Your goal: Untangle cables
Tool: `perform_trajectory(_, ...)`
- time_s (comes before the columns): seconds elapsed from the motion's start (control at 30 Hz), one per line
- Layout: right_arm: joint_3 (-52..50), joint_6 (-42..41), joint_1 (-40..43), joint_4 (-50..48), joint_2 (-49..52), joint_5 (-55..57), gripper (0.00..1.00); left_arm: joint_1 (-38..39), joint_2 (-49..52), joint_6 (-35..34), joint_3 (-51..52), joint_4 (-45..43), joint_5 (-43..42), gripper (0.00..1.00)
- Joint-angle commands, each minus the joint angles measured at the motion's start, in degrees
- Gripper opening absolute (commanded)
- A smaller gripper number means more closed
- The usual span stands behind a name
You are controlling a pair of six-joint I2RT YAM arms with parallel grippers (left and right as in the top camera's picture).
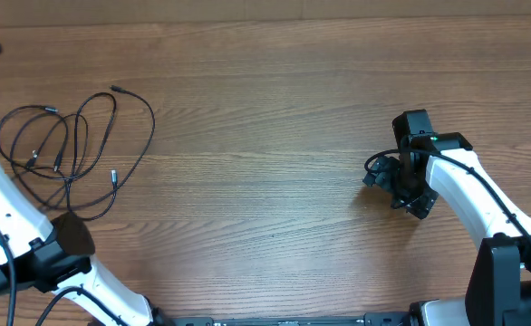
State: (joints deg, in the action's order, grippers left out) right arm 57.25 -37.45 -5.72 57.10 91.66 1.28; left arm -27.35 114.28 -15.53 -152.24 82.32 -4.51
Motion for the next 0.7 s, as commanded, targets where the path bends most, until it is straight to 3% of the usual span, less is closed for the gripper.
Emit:
perform_trajectory(0.0,0.07,-0.02,-0.02,0.07,-1.11,-0.11,0.93,5.14,0.72,4.07,3.06,1.18,-1.46,0.56)
perform_trajectory(0.17,0.07,0.00,-0.02,0.24,-1.11,-0.11,0.93,11.54,2.32,8.26,9.75,3.87,-0.28,0.60)
perform_trajectory(0.33,0.07,-0.02,-0.02,0.26,-1.11,-0.11,0.93,15.50,2.62,8.22,21.40,3.72,3.30,0.54)
perform_trajectory(0.67,0.07,-0.02,-0.02,0.26,-1.11,-0.11,0.93,17.92,2.62,7.63,47.47,-3.78,3.65,0.59)
